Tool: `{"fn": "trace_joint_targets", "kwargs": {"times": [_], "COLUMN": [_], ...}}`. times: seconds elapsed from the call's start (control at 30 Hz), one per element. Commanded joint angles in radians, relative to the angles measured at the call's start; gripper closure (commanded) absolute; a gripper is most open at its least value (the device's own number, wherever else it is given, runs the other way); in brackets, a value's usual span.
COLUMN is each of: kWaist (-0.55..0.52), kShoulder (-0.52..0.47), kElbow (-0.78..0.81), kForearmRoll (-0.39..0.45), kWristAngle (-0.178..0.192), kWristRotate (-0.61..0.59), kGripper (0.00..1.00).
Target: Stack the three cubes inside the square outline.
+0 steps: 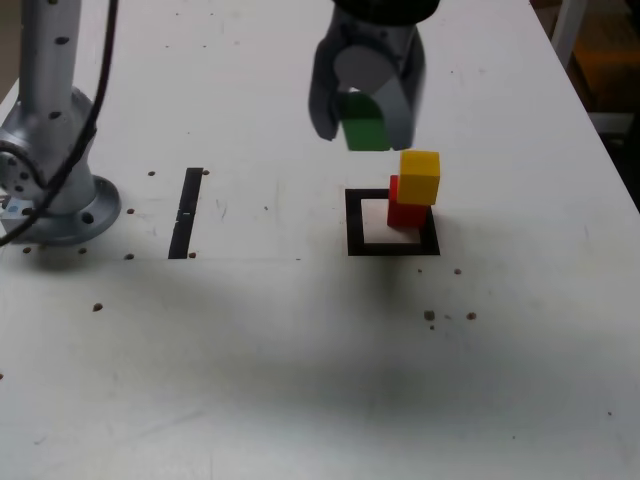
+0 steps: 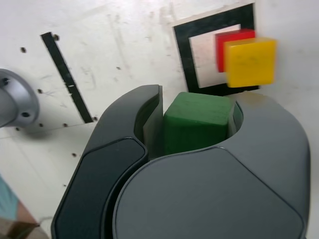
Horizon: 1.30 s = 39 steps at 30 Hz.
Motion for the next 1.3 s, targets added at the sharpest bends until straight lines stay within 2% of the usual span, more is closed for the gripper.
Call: {"fn": "trace_joint_targets", "kwargs": {"times": [0.0,0.27,0.43,1.0,1.27], "kWaist": [0.010,0.051,0.061,0.093,0.094], "kShoulder": [0.009,0.066,0.100,0.168,0.183], "kElbow": [-0.022,-0.225,-0.287,-0.253,-0.204], "kForearmRoll": [0.007,0.098,0.111,0.112,0.111], "kWristAngle": [0.000,-0.005,-0.015,-0.015,-0.026], "kWristRotate": [-0.002,-0.023,-0.024,-0.045,-0.047], "kGripper": [0.68,0.70,0.70,0.70,0.70]}}
